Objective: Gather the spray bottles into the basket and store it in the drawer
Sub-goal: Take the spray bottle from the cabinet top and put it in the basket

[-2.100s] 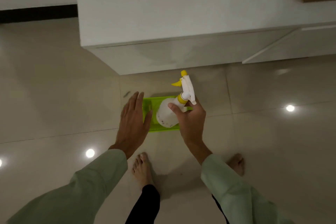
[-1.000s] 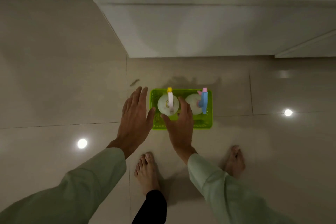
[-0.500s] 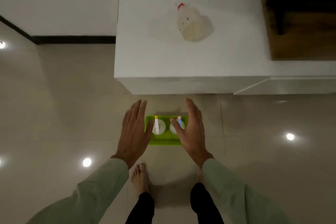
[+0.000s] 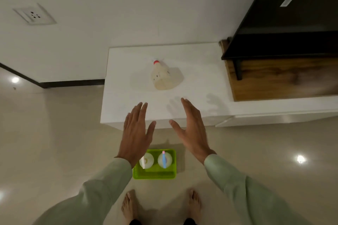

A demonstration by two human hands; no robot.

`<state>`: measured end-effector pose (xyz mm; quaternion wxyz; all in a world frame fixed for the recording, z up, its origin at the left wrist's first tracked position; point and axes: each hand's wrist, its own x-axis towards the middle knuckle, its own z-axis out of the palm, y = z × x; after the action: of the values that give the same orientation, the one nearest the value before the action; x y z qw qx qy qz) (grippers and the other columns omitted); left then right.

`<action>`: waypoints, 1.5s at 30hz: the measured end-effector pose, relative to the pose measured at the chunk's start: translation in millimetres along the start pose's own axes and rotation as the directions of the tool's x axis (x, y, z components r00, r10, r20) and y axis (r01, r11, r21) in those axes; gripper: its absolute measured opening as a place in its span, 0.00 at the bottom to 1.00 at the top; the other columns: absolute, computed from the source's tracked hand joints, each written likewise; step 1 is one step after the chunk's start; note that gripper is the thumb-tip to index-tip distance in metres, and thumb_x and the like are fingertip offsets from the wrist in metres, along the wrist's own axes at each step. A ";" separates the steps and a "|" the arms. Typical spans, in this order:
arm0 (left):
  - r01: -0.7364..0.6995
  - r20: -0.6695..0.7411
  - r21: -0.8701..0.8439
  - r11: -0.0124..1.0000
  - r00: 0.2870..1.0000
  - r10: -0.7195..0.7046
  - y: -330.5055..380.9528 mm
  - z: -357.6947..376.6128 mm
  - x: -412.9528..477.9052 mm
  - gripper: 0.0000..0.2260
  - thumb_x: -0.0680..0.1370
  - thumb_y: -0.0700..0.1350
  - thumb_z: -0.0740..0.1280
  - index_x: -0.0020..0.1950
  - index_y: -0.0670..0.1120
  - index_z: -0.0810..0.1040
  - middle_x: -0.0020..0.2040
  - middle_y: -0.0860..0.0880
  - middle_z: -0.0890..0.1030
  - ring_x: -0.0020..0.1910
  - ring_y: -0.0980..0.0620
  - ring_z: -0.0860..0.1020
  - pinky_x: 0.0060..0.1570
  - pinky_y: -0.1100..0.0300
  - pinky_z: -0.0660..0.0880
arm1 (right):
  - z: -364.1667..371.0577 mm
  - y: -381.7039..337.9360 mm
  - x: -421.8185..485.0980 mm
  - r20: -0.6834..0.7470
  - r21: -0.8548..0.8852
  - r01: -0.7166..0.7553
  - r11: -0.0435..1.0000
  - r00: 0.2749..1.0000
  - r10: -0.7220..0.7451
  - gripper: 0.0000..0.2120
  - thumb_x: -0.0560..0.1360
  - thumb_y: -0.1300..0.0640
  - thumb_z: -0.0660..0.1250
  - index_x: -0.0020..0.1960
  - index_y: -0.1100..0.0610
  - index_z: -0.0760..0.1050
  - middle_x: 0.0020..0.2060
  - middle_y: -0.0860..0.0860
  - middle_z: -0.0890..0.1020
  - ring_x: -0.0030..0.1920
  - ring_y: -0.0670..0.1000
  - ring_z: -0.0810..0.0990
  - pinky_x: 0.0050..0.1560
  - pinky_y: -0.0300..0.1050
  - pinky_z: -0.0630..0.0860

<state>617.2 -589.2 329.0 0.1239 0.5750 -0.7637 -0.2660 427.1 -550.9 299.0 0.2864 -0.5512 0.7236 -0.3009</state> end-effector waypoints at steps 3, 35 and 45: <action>0.018 -0.013 0.016 1.000 1.000 -0.018 -9.5 -1.1 34.3 0.26 0.83 0.51 0.57 0.80 0.46 0.54 0.80 0.45 0.57 0.80 0.48 0.54 0.78 0.47 0.52 | 7.0 0.0 39.1 0.050 0.030 -0.073 0.997 0.996 0.072 0.40 0.76 0.37 0.66 0.80 0.44 0.50 0.80 0.46 0.59 0.78 0.50 0.57 0.74 0.57 0.64; -0.082 0.128 -0.053 0.995 0.988 0.088 -128.2 -24.2 142.8 0.26 0.82 0.41 0.58 0.79 0.44 0.55 0.80 0.44 0.57 0.80 0.47 0.54 0.78 0.46 0.54 | 89.6 -48.8 183.5 0.142 0.421 -0.556 0.717 0.821 0.553 0.19 0.67 0.60 0.75 0.56 0.58 0.74 0.47 0.54 0.82 0.44 0.55 0.81 0.45 0.50 0.78; -0.019 0.095 -0.084 0.996 0.995 0.027 -79.0 10.2 -10.3 0.28 0.81 0.41 0.59 0.79 0.44 0.54 0.80 0.44 0.58 0.79 0.47 0.55 0.77 0.47 0.55 | 63.4 -35.9 0.1 0.093 0.578 -0.348 0.738 0.927 0.364 0.13 0.76 0.60 0.72 0.59 0.58 0.75 0.54 0.55 0.84 0.54 0.52 0.83 0.53 0.48 0.79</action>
<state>679.6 -592.3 278.4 0.1139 0.5472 -0.7635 -0.3236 496.8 -566.1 284.5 0.4846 -0.2836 0.6908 -0.4555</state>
